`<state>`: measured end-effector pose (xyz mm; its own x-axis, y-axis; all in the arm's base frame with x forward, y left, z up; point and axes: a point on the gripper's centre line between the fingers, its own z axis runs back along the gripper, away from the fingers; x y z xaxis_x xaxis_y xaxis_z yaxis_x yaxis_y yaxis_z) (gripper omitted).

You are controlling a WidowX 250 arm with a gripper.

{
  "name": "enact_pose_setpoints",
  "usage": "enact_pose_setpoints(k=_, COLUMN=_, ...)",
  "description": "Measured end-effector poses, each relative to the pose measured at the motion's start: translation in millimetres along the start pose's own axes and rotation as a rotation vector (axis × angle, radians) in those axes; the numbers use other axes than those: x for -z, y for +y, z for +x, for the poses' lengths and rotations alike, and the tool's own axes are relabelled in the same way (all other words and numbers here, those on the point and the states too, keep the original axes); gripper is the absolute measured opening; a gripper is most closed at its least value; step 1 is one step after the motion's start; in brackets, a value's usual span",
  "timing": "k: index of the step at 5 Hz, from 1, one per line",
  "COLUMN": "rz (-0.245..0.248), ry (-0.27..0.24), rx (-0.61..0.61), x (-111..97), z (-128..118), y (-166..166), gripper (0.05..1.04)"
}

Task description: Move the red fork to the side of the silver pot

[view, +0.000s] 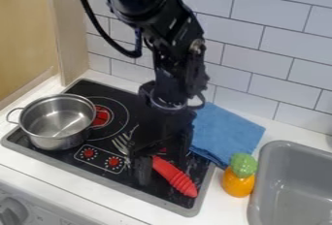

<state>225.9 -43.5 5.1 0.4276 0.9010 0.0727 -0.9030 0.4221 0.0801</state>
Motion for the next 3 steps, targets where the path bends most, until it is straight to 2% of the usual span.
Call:
enact_pose_setpoints(k=1, rz=0.01, ry=0.004, rx=0.016, x=7.0, z=-1.4, y=-3.7, gripper=0.963)
enact_pose_setpoints(k=2, rz=0.003, ry=0.002, rx=0.04, x=7.0, z=-2.8, y=-10.4, gripper=0.655)
enact_pose_setpoints(k=3, rz=-0.001, ry=0.007, rx=0.062, x=7.1, z=-3.5, y=-11.4, gripper=0.39)
